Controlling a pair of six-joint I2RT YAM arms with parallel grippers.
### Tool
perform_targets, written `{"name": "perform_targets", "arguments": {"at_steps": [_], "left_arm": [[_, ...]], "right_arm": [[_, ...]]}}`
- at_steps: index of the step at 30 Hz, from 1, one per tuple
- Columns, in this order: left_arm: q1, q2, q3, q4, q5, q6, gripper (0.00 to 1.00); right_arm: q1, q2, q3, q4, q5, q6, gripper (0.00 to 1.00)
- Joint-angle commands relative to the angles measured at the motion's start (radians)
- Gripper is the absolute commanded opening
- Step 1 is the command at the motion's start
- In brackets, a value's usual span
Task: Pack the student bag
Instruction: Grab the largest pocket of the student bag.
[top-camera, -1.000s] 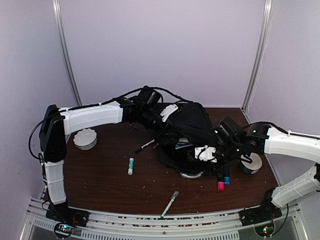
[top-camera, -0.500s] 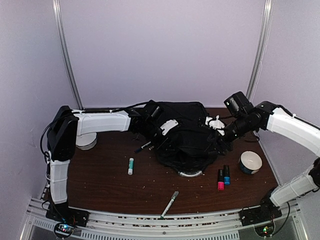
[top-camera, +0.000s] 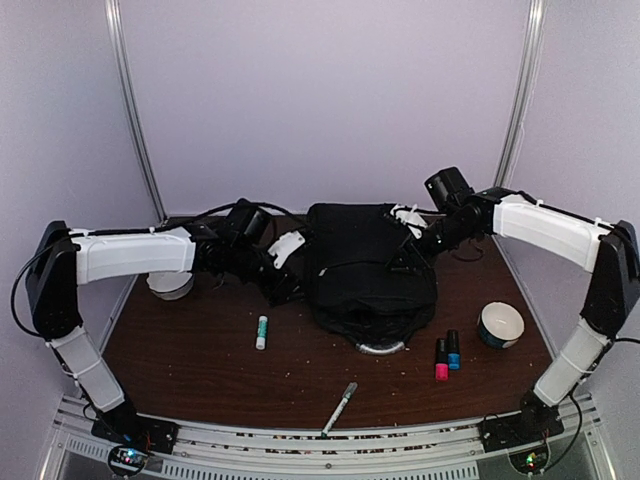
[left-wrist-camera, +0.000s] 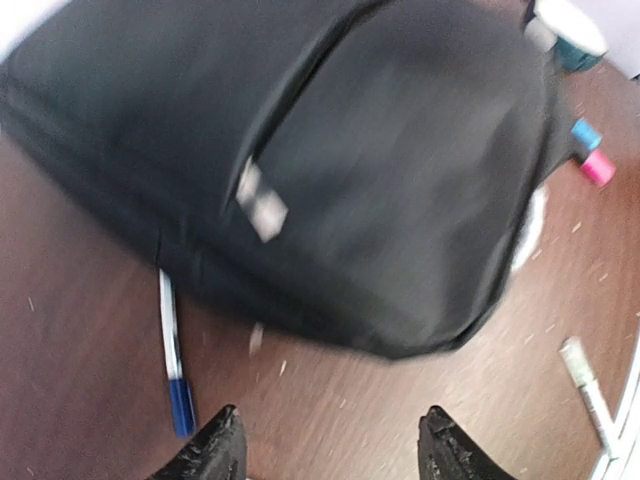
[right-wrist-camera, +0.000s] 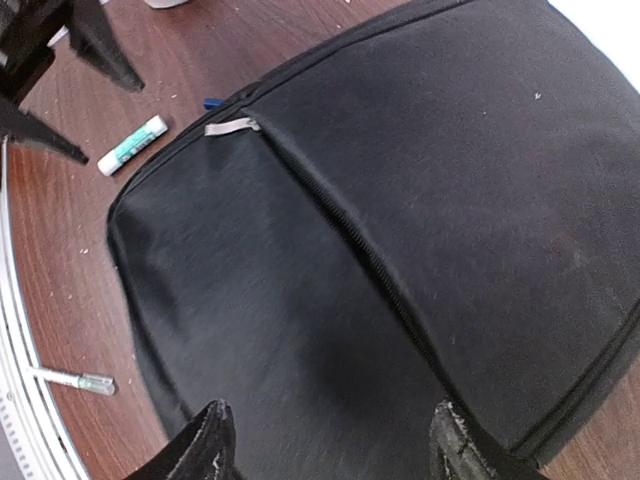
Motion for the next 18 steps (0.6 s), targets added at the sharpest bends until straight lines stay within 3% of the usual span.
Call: {"name": "perform_targets", "arguments": {"at_steps": [1,5,10,18], "left_arm": [[0.046,-0.002,-0.088,0.121,-0.015,-0.024,0.6],[0.087,0.059,-0.094,0.187,0.096,0.024,0.51],[0.099,0.133,-0.073,0.303,0.132,0.049,0.51],[0.099,0.255,0.001,0.271,0.147,0.084,0.51]], "right_arm": [[-0.006,0.118,0.118,0.011,0.006,0.077,0.65],[-0.007,0.216,0.159,0.028,0.011,0.082,0.63],[-0.013,0.293,0.177,0.008,0.036,0.073,0.62],[-0.02,0.323,0.149,0.003,0.012,0.079,0.62]]}}
